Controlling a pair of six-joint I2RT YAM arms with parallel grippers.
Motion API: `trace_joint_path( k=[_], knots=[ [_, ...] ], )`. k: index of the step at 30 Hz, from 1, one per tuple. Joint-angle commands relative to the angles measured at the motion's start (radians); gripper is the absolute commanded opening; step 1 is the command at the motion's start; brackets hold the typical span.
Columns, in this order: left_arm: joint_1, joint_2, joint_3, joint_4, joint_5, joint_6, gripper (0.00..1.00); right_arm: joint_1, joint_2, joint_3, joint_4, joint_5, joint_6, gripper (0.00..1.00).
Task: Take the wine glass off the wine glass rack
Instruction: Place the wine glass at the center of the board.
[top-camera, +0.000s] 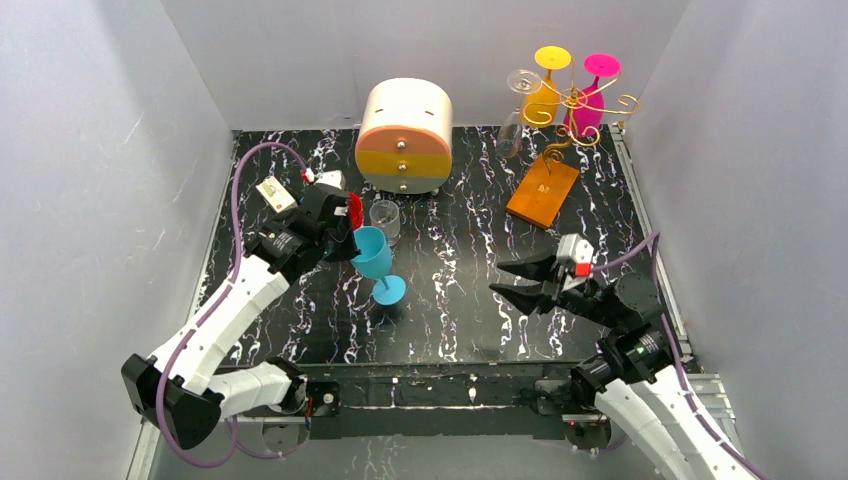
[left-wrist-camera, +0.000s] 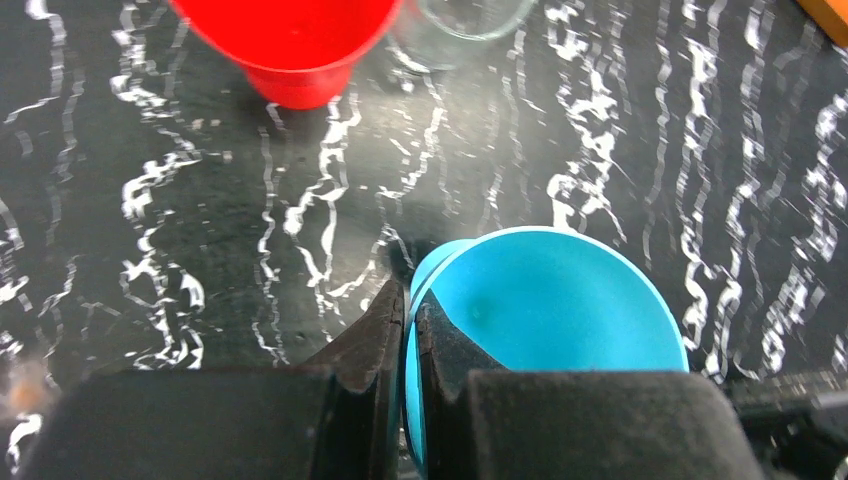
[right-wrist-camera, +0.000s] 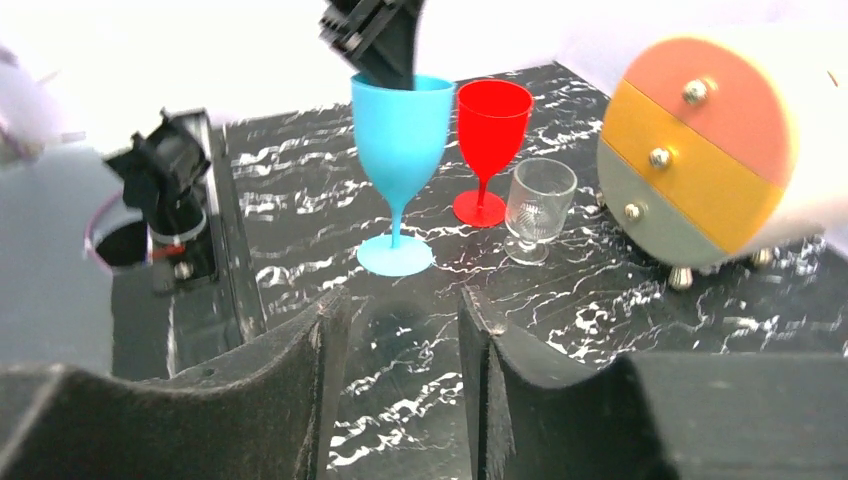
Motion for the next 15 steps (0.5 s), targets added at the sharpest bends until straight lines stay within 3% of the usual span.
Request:
trace_joint_path(
  k=[1, 11, 15],
  knots=[
    [0.006, -0.008, -0.028, -0.035, -0.225, -0.078, 0.0, -0.003, 0.024, 0.075, 0.008, 0.208, 0.252, 0.53],
    [0.096, -0.028, -0.106, -0.024, -0.37, -0.162, 0.0, -0.003, 0.148, 0.285, -0.246, 0.409, 0.559, 0.84],
    [0.117, -0.032, -0.134, 0.002, -0.387, -0.174, 0.0, -0.004, 0.237, 0.407, -0.43, 0.447, 0.656, 0.86]
  ],
)
